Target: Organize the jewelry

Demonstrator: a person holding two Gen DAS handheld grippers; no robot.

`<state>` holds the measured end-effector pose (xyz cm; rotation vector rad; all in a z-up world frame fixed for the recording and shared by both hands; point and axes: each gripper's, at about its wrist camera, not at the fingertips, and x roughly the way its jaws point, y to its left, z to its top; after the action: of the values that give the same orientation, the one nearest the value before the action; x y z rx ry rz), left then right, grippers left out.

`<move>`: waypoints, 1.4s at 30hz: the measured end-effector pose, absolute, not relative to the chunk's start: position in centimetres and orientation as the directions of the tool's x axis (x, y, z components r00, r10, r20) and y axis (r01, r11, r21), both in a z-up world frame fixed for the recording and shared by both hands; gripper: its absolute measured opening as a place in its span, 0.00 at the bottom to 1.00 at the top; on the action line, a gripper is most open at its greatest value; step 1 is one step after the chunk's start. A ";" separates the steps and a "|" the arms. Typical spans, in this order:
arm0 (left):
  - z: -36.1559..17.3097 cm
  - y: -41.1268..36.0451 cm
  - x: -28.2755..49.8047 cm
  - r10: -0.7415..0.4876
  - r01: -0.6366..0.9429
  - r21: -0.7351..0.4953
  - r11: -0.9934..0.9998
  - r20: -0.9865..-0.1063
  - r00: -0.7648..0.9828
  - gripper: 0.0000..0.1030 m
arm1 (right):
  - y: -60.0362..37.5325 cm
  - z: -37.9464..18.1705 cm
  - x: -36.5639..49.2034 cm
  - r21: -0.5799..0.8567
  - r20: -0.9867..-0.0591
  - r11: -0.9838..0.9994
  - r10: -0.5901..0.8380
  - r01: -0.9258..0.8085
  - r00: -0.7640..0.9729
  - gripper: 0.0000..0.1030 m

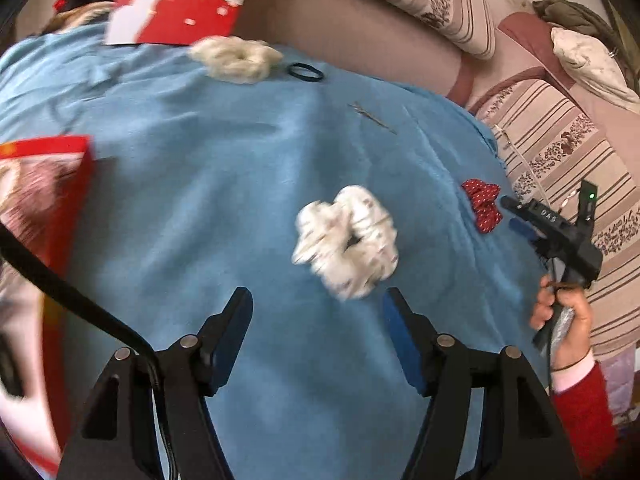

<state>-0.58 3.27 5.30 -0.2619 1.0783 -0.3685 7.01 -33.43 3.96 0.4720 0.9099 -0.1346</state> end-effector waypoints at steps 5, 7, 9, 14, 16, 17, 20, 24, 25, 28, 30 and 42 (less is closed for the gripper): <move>3.2 0.2 2.7 -0.475 0.211 -0.426 0.880 -0.807 0.351 0.65 | -32.9 2.3 8.6 0.340 -0.804 0.897 0.122 0.282 0.581 0.61; 2.5 -0.8 3.2 -0.457 0.207 -0.409 0.889 -0.824 0.334 0.65 | -32.3 1.8 8.9 0.338 -0.811 0.903 0.135 0.267 0.569 0.47; 2.1 -1.8 3.3 -0.442 0.218 -0.389 0.895 -0.839 0.318 0.57 | -31.8 1.0 9.2 0.349 -0.820 0.901 0.160 0.259 0.549 0.16; 3.3 -2.3 1.7 -0.401 0.258 -0.328 0.909 -0.857 0.323 0.08 | -30.8 2.1 7.7 0.364 -0.801 0.901 0.174 0.236 0.572 0.11; 4.7 -1.7 0.6 -0.395 0.262 -0.316 0.912 -0.847 0.355 0.08 | -30.0 3.3 6.5 0.364 -0.788 0.909 0.182 0.206 0.588 0.11; 5.6 -1.1 -0.3 -0.402 0.264 -0.320 0.910 -0.837 0.371 0.08 | -29.4 4.0 5.7 0.357 -0.783 0.915 0.185 0.186 0.595 0.11; 8.0 0.7 -2.6 -0.418 0.268 -0.331 0.905 -0.811 0.410 0.08 | -27.4 6.1 3.4 0.348 -0.764 0.930 0.210 0.115 0.610 0.11; 10.3 3.5 -6.4 -0.416 0.257 -0.332 0.908 -0.786 0.456 0.08 | -24.2 8.2 -0.1 0.360 -0.739 0.933 0.273 0.018 0.616 0.11; 10.7 4.3 -7.4 -0.406 0.248 -0.325 0.913 -0.782 0.472 0.08 | -23.4 8.5 -0.8 0.361 -0.736 0.932 0.286 -0.001 0.614 0.11; 11.3 6.8 -10.3 -0.382 0.201 -0.325 0.924 -0.771 0.509 0.09 | -20.2 9.2 -3.8 0.379 -0.724 0.923 0.343 -0.071 0.598 0.11; 11.4 8.0 -11.8 -0.353 0.162 -0.317 0.935 -0.768 0.534 0.09 | -18.3 9.3 -5.1 0.380 -0.723 0.919 0.365 -0.104 0.586 0.11; 11.5 11.2 -17.1 -0.051 0.009 -0.060 0.998 -0.762 0.646 0.09 | -8.8 8.5 -11.1 0.332 -0.740 0.910 0.415 -0.249 0.530 0.11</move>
<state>-17.12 11.20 11.47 -0.0520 0.8683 -0.0345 -11.08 -8.76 8.54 0.1952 0.9323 0.3990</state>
